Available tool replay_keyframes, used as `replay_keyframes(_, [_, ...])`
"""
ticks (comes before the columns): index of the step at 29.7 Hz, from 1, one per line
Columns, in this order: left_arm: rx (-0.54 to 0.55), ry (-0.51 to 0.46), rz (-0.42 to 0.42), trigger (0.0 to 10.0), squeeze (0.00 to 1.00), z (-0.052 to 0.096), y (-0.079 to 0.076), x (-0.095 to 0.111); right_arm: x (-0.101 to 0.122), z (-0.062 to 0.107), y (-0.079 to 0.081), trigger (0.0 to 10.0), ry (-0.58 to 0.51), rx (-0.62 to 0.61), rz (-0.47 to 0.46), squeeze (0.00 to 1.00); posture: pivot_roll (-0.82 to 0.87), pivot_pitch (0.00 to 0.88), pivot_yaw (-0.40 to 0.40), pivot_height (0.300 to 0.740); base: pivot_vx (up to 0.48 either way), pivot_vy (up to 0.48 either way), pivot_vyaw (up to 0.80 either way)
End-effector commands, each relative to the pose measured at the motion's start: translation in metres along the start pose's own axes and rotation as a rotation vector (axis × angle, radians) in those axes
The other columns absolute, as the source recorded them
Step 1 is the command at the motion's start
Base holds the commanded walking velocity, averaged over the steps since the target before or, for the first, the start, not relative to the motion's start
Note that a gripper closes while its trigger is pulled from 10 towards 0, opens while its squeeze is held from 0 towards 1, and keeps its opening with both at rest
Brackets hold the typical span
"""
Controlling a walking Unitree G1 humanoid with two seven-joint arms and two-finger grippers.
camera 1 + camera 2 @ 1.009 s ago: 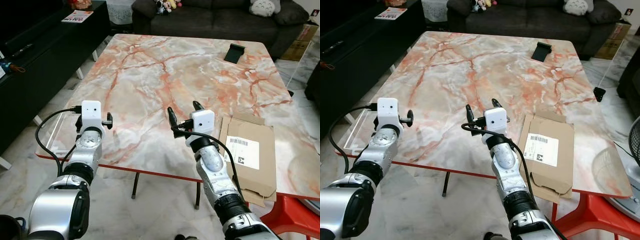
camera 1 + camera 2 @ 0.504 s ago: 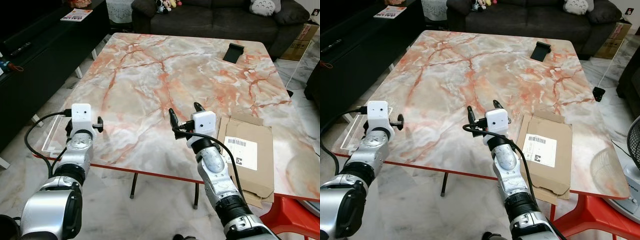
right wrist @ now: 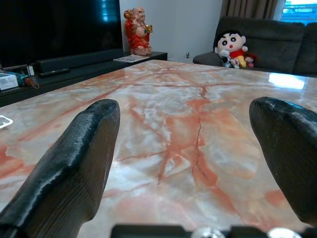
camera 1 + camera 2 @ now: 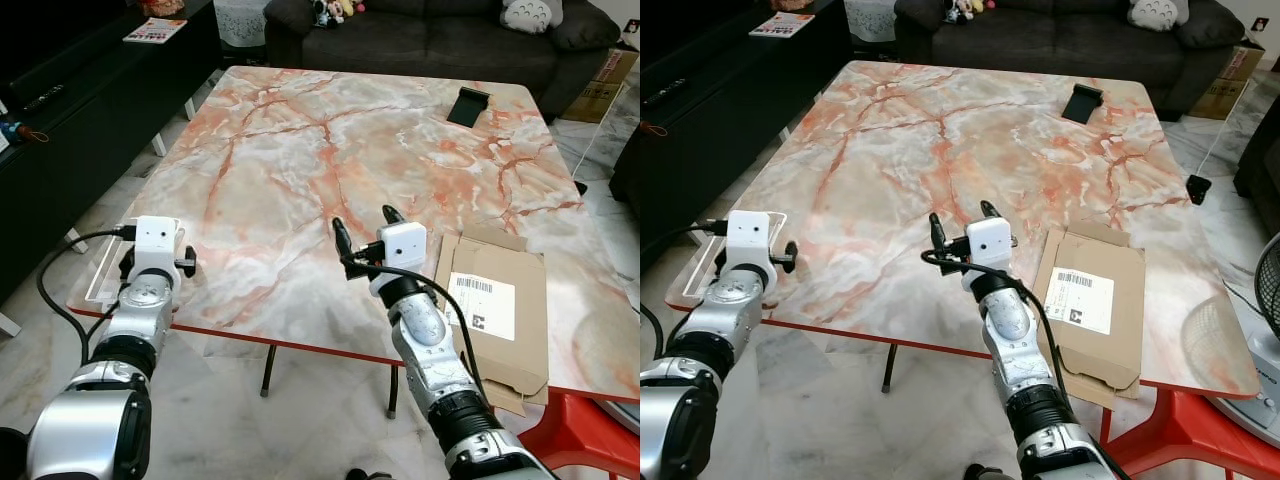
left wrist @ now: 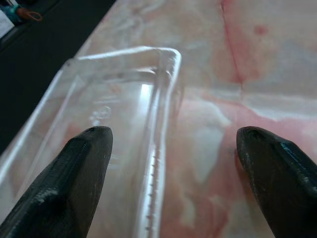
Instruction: Picking trash to rubbish bin
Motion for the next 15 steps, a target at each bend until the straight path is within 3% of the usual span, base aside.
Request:
replay_keyframes(1, [-0.001, 0.048, 0.012, 10.0, 0.0, 0.002, 0.0, -0.013, 0.001, 0.001, 0.0, 10.0, 0.0, 0.004, 0.005, 0.0, -0.11, 0.102, -0.046, 0.74, 0.0, 0.0, 0.0])
replay_keyframes(7, [0.036, 0.1, 0.021, 10.0, 0.0, 0.004, 0.006, -0.023, 0.001, 0.002, 0.003, 10.0, 0.003, 0.025, 0.015, 0.0, -0.11, 0.107, -0.058, 0.74, 0.0, 0.0, 0.0])
replay_keyframes(15, [0.025, 0.113, 0.023, 10.0, 0.0, 0.005, 0.001, -0.027, 0.0, 0.002, 0.007, 10.0, 0.013, 0.043, 0.034, 0.0, -0.11, 0.109, -0.063, 0.74, 0.0, 0.0, 0.0])
Point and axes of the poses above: a point about 5 cm out from each wrist's last joint towards the gripper, its own z axis pointing back from the gripper into the wrist, its own x axis along the axis of the wrist's last joint, y = z × x, the point moved 3 cm from there along -z, pointing out of the wrist towards the gripper, and after that the axes turned 8 degrees about -z, right-handed, at the moved point
